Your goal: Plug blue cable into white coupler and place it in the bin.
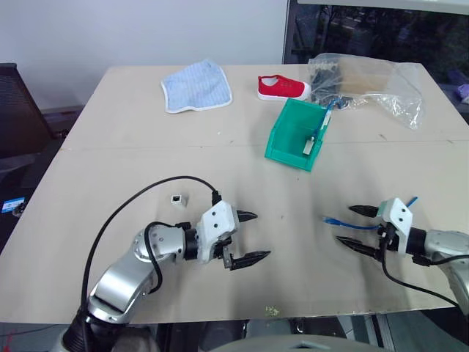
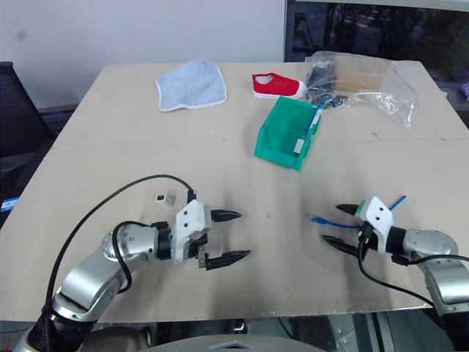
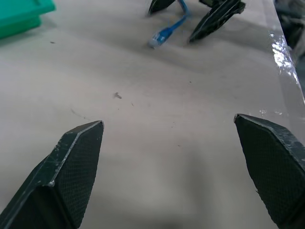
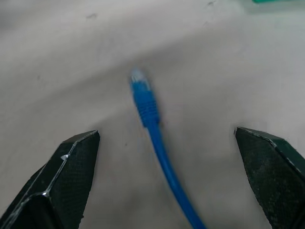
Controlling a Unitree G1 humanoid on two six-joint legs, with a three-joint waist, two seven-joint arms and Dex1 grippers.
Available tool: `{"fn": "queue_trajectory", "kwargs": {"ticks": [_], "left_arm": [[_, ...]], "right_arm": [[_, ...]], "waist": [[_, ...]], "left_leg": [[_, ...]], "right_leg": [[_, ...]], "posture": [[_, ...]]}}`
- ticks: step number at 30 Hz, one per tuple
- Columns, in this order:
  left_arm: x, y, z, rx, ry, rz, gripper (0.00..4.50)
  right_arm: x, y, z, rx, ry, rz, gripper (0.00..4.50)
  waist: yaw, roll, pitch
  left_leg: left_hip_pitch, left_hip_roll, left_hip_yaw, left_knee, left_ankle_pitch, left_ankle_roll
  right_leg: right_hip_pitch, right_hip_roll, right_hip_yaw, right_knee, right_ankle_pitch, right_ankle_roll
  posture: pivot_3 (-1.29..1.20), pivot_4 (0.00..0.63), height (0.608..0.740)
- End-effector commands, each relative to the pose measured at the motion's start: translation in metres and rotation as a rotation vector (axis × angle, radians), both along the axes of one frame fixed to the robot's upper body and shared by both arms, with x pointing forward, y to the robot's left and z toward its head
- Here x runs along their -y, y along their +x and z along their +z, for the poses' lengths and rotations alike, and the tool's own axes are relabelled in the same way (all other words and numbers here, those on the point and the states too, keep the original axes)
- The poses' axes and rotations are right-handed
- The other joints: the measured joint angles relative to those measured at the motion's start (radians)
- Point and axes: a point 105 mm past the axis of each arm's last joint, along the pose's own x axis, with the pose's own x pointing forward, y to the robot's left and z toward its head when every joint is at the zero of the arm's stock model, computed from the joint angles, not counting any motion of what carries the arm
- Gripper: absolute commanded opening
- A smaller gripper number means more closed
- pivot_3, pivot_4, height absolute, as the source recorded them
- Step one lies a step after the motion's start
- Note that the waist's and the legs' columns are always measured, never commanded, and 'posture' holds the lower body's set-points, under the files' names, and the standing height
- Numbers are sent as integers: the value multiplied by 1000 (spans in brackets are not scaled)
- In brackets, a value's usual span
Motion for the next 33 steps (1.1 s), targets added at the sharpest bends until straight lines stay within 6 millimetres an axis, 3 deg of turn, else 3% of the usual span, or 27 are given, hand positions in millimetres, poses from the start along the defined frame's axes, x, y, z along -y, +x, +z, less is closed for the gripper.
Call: {"fn": "queue_trajectory", "kwargs": {"ticks": [1,4,5,9,14,23,27,28,31,33], "left_arm": [[4,-6,15,23,-7,-51,4500],[3,-6,22,28,-1,-58,4500],[1,-6,25,26,-6,-59,4500],[-6,-4,32,33,-11,-59,4500],[-11,2,37,55,4,-57,4500],[-31,11,33,59,86,-57,4500],[-34,13,31,58,98,-64,4500],[-34,14,30,56,100,-66,4500],[-36,18,22,51,124,-71,4500],[-32,29,15,55,135,-57,4500]], "right_arm": [[-3,4,1,-2,-13,41,3644],[-5,6,1,-2,-18,69,2023],[-7,6,1,-2,-16,79,1819],[-12,4,0,-10,-21,117,64],[-20,11,7,3,-4,152,64],[-87,42,21,41,-96,433,64],[-95,52,20,35,-155,507,64],[-93,53,18,28,-173,519,746],[-88,56,21,34,-181,520,2072],[-82,59,34,75,-120,460,3013]], "waist": [[0,0,0],[2,0,0],[3,0,0],[5,0,0],[4,-1,1],[-19,-2,4],[-13,-2,5],[-11,-2,5],[-9,-2,5],[-7,-2,5]], "left_leg": [[0,0,0,0,0,0],[0,0,-3,0,0,0],[0,0,-3,0,0,0],[0,0,-4,1,0,0],[0,0,-4,7,0,0],[1,1,-6,13,1,-1],[-2,1,-8,13,1,-2],[-3,1,-8,13,2,-3],[-7,0,-8,12,2,-4],[-7,0,-8,12,3,-4]], "right_leg": [[0,0,0,0,0,0],[0,1,-2,0,0,0],[0,1,-2,1,0,0],[0,1,-3,4,0,0],[0,2,-3,9,0,0],[0,5,-2,14,0,-1],[-2,5,-4,14,0,-1],[-2,5,-4,14,0,-1],[-5,4,-4,13,0,0],[-5,4,-4,13,0,0]], "posture": [[0,150,740],[0,150,740],[0,150,740],[0,150,740],[0,150,740],[0,150,740],[0,150,740],[0,150,740],[0,150,740],[0,150,740]]}}
